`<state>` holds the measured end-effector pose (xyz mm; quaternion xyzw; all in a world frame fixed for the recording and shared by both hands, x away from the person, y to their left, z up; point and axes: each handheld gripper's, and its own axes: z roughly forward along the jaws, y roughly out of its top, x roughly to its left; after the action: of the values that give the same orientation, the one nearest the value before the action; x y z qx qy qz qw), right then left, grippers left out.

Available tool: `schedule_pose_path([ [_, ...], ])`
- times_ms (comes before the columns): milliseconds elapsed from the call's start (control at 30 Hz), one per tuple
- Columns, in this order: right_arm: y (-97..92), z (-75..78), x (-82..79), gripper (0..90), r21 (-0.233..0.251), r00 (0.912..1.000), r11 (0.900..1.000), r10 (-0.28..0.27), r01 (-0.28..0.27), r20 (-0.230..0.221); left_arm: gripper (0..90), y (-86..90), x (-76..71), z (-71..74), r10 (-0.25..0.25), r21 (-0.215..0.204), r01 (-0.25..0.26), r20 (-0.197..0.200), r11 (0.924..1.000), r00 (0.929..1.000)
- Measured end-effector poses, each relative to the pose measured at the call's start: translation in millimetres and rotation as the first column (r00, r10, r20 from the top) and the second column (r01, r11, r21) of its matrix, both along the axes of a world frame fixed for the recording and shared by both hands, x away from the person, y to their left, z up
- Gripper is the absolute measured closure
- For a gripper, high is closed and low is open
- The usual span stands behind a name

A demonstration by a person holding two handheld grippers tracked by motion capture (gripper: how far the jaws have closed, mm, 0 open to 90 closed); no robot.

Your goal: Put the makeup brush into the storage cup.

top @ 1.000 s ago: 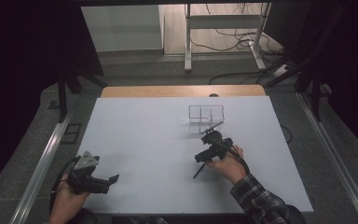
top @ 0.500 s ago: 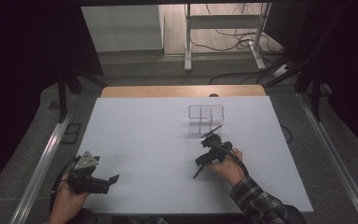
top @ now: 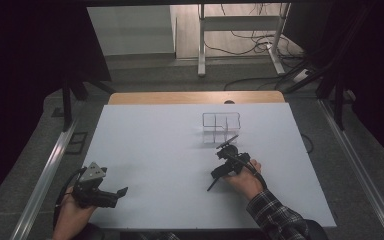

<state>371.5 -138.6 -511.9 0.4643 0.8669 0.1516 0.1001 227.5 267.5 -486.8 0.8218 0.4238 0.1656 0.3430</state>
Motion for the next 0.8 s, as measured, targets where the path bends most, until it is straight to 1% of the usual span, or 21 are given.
schedule_pose_path([
  [67,-0.9,0.2,0.5,7.4,-0.004,1.0,1.0,0.003,-0.003,0.002,0.1,0.2,0.1,0.2,-0.003,0.006,0.003,-0.001,1.0,1.0],
  [100,-1.1,0.9,0.7,9.6,-0.012,1.0,0.9999,0.001,-0.001,0.0,0.1,0.0,0.0,0.0,-0.001,0.002,0.001,-0.001,1.0,1.0],
  [133,-1.1,0.9,0.7,9.6,-0.012,1.0,0.9999,0.001,-0.001,0.0,0.1,0.0,0.0,0.0,-0.002,0.003,0.002,-0.001,1.0,1.0],
  [167,-1.4,1.9,1.4,13.1,-0.012,1.0,0.9999,0.001,-0.001,-0.004,0.0,-0.1,0.0,0.0,-0.002,0.002,0.002,0.0,1.0,1.0],
  [200,-1.4,1.9,1.4,13.1,-0.012,1.0,0.9999,0.001,-0.001,-0.004,0.1,-0.1,0.0,0.0,-0.002,0.002,0.002,0.0,1.0,1.0],
  [233,-1.2,2.6,1.4,15.9,-0.017,1.0,0.9999,0.001,-0.001,-0.005,0.1,-0.1,-0.1,0.0,-0.002,0.002,0.002,0.001,1.0,1.0],
  [333,-2.2,7.9,2.8,33.0,-0.024,0.9996,0.9996,0.012,-0.013,-0.025,0.1,0.1,-0.2,0.0,-0.006,0.007,0.006,0.0,1.0,1.0],
  [400,-3.9,9.9,3.7,42.3,-0.027,0.9995,0.9995,0.018,-0.018,-0.027,0.1,0.0,-0.2,-0.2,-0.003,0.003,0.003,0.0,1.0,1.0],
  [500,-6.2,11.9,5.3,52.9,-0.039,0.9987,0.9984,0.039,-0.04,-0.034,0.1,0.0,-0.2,-0.3,-0.003,0.003,0.003,0.0,1.0,1.0],
  [567,-5.6,12.9,5.6,60.4,-0.039,0.9982,0.9982,0.045,-0.047,-0.039,0.2,0.0,-0.2,-0.2,-0.004,0.003,0.004,0.0,1.0,1.0],
  [667,-6.9,13.5,6.1,68.3,-0.04,0.9973,0.9973,0.06,-0.061,-0.042,0.2,0.0,0.0,-0.2,-0.006,0.007,0.006,-0.001,1.0,1.0],
  [700,-7.3,13.9,6.4,72.4,-0.039,0.9968,0.997,0.065,-0.067,-0.047,0.2,0.0,0.0,-0.1,-0.006,0.008,0.006,-0.001,1.0,1.0],
  [733,-7.1,14.2,6.2,82.0,-0.034,0.9959,0.9965,0.074,-0.076,-0.051,0.2,0.0,-0.1,-0.1,-0.007,0.008,0.007,-0.002,0.9999,1.0],
  [767,-7.4,14.2,6.3,84.0,-0.028,0.9951,0.9962,0.081,-0.083,-0.056,0.2,0.0,-0.1,-0.1,-0.007,0.008,0.007,-0.002,0.9999,1.0],
  [800,-7.4,14.2,6.3,84.0,-0.028,0.9951,0.9962,0.081,-0.083,-0.056,0.2,0.0,0.0,-0.2,-0.007,0.009,0.007,-0.001,0.9999,1.0],
])
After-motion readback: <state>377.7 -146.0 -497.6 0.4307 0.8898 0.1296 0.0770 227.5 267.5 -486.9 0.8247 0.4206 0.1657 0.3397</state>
